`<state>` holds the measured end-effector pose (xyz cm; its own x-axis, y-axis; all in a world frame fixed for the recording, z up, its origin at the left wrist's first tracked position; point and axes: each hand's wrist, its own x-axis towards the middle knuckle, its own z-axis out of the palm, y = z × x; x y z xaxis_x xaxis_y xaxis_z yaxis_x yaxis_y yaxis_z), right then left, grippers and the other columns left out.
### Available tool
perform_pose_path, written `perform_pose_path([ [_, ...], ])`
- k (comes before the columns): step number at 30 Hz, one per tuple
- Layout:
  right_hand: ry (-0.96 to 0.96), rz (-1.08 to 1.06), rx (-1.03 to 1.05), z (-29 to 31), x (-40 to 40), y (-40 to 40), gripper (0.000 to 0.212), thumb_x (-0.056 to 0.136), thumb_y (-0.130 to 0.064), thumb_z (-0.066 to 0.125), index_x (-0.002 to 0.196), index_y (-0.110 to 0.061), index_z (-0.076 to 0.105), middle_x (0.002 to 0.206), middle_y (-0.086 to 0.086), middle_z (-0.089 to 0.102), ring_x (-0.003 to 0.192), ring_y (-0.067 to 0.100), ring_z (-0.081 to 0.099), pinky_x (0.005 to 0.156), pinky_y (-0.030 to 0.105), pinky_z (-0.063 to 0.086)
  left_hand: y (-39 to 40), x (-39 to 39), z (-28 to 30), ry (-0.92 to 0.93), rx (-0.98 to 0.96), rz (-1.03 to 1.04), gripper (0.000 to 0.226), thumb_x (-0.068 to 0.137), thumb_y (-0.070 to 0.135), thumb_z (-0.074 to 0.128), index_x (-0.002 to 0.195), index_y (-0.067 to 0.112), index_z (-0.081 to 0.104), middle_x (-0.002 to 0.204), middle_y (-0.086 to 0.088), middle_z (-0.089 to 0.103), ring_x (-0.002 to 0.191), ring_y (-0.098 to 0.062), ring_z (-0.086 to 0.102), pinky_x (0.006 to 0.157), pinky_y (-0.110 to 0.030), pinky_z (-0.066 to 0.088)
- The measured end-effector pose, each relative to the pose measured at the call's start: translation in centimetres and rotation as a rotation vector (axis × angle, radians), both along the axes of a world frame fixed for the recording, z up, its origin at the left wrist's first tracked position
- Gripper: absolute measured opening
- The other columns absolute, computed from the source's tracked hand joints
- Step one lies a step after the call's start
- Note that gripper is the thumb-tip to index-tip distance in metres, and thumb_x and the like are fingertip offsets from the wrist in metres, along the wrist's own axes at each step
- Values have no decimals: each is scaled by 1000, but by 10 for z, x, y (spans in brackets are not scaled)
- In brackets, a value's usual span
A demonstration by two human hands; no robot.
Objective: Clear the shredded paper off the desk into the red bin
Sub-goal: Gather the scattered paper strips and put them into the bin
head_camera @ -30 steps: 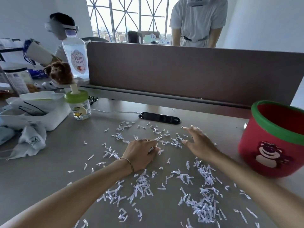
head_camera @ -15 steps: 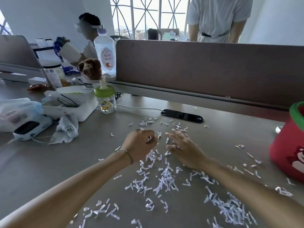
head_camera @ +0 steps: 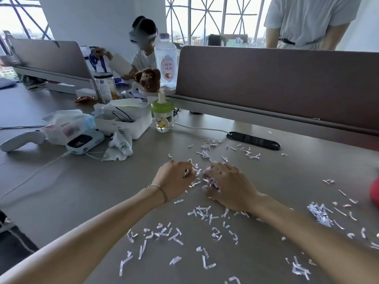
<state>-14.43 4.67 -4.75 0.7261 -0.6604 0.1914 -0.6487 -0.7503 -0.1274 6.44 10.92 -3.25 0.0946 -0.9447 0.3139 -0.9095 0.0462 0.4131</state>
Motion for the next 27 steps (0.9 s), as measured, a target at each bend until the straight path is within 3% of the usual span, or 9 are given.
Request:
perform_pose_path([
  [3, -53, 3, -140, 1, -2, -10, 31, 96, -51, 51, 110, -26, 63, 112, -2, 59, 108, 21, 57, 88, 36, 50, 2, 1, -1, -1, 12, 1, 37, 91, 32, 59, 60, 20, 43, 51, 0, 44, 56, -31, 44, 53, -30, 37],
  [6, -75, 42, -279, -2, -5, -11, 18, 94, -37, 58, 91, -20, 61, 90, -2, 62, 84, 23, 64, 61, 33, 46, 2, 0, -1, -10, 24, -5, 30, 92, 33, 59, 68, 15, 54, 54, -1, 46, 58, -31, 47, 55, -30, 41],
  [9, -51, 75, -388, -5, -9, -8, 27, 96, -37, 51, 75, -20, 56, 69, -2, 62, 56, 26, 63, 47, 30, 39, 0, -2, -1, -26, 37, -7, 31, 92, 32, 59, 65, 18, 50, 53, 0, 45, 58, -30, 46, 54, -30, 37],
  [14, 49, 129, -398, -6, -18, -6, 34, 93, -37, 43, 66, -19, 53, 54, 1, 62, 43, 27, 59, 44, 27, 35, -7, -13, -3, -24, 65, -29, 35, 95, 35, 55, 66, 18, 46, 60, -3, 49, 62, -35, 48, 56, -33, 40],
  [19, 66, 125, -331, 6, -36, -7, 41, 98, -40, 39, 68, -17, 56, 59, 10, 65, 52, 35, 62, 51, 33, 40, -17, -38, 6, -37, 100, -81, 39, 100, 36, 48, 67, 18, 39, 58, 2, 42, 61, -31, 44, 56, -32, 33],
  [22, 28, 68, -290, 27, -53, -9, 39, 102, -37, 44, 67, -19, 48, 61, 12, 63, 55, 34, 61, 56, 32, 33, -25, -54, 17, -48, 94, -134, 39, 102, 36, 44, 69, 17, 38, 59, 1, 43, 60, -31, 45, 56, -32, 31],
  [25, -14, 17, -237, 54, -74, -8, 45, 106, -41, 41, 68, -17, 50, 60, 6, 58, 54, 28, 52, 57, 33, 31, -33, -73, 34, -73, 67, -179, 41, 104, 38, 41, 67, 20, 37, 61, 1, 46, 60, -30, 48, 56, -32, 32],
  [27, -60, -13, -237, 74, -89, -8, 51, 105, -47, 36, 64, -18, 48, 55, 1, 48, 48, 21, 41, 52, 35, 32, -38, -87, 48, -99, 17, -207, 38, 104, 38, 41, 72, 18, 46, 66, -2, 53, 62, -29, 50, 56, -32, 33],
])
